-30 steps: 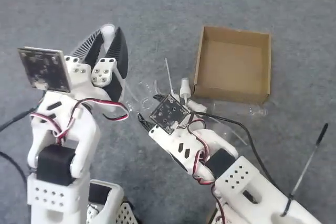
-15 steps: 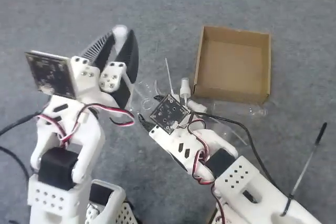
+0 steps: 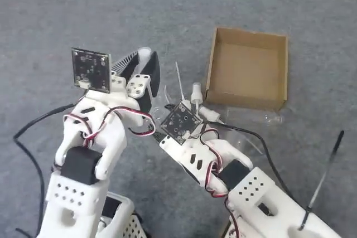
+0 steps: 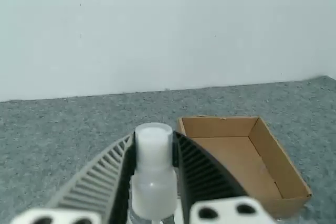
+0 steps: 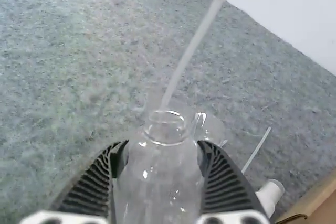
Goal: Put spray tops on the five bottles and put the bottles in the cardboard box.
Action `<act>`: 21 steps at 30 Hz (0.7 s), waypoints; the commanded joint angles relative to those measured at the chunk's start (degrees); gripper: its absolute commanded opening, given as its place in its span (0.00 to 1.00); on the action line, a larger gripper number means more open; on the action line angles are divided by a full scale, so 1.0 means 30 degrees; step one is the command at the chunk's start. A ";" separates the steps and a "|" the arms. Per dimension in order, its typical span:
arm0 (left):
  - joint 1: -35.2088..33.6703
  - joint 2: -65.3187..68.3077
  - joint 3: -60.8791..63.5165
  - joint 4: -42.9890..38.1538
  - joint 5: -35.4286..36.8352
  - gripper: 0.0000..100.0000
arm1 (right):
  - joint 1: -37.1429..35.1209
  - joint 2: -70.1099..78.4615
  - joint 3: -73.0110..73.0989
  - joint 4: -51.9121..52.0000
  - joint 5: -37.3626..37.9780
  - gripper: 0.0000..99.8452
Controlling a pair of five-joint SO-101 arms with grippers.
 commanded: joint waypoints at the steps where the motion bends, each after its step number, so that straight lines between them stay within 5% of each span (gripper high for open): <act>1: 0.0147 -0.0527 -0.0073 0.0059 0.0059 0.01 | 0.0015 -0.0689 -0.0176 -0.1538 -0.0205 0.01; 8: 0.0557 -0.0527 -0.0103 0.0586 0.0000 0.01 | 0.1275 -0.0689 0.0410 -0.4645 -0.0615 0.01; 21: 0.1729 -0.0527 -0.0249 0.2725 -0.1612 0.01 | 0.1333 -0.0689 0.0176 -0.4498 -0.2403 0.01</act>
